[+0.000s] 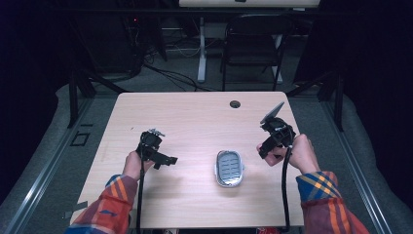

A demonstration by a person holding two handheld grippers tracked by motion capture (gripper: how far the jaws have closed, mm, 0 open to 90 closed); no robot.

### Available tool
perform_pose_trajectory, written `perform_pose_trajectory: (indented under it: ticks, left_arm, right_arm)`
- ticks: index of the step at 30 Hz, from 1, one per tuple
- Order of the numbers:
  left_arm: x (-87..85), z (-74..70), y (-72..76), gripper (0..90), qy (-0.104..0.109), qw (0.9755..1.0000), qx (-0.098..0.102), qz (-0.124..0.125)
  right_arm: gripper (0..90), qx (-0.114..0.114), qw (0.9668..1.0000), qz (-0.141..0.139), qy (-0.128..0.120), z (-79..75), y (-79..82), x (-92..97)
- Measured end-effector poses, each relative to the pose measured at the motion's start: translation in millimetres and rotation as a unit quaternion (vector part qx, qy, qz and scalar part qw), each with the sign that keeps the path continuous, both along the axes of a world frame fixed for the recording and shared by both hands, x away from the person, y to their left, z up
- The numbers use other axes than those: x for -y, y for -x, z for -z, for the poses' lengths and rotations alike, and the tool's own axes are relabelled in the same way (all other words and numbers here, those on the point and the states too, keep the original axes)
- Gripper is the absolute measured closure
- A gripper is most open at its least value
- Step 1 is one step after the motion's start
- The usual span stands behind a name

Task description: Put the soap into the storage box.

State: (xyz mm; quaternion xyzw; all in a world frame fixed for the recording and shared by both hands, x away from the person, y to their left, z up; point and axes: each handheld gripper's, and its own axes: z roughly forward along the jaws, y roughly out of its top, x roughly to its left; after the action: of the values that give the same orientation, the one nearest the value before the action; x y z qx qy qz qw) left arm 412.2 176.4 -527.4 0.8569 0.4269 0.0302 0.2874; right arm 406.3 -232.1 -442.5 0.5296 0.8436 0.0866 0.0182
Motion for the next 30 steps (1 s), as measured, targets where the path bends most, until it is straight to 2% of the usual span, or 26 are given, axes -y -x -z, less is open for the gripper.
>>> perform_pose_trajectory:
  ticks: [11, 12, 16, 20, 25, 30]
  left_arm:
    - [0.4, 0.0, -0.3, 0.0, -0.002, 1.0, 0.0, 0.001]
    - [0.4, 0.1, -0.3, 0.0, -0.002, 1.0, -0.001, 0.001]
    - [0.9, 0.2, -0.4, 0.0, 0.0, 1.0, -0.001, 0.0]
    - [1.2, 0.2, -0.5, 0.0, 0.0, 1.0, -0.001, 0.001]
    - [1.6, 0.2, -0.9, 0.0, 0.0, 1.0, 0.0, 0.003]
    - [1.9, 0.0, -1.2, 0.0, 0.0, 1.0, 0.0, 0.003]
  right_arm:
    - [36.4, 0.003, 1.0, -0.008, 0.004, -7.8, -2.5, -8.7]
    - [36.4, -0.006, 0.9998, -0.018, 0.011, -9.8, -3.9, -9.1]
    - [36.4, 0.005, 0.9998, -0.016, 0.006, -10.4, -4.0, -14.8]
    - [36.4, -0.002, 0.9996, -0.027, 0.01, -12.6, -5.9, -19.2]
    - [36.4, 0.004, 0.9997, -0.025, 0.004, -13.3, -6.2, -24.9]
    - [36.4, 0.001, 0.9993, -0.035, 0.01, -15.0, -7.9, -29.6]
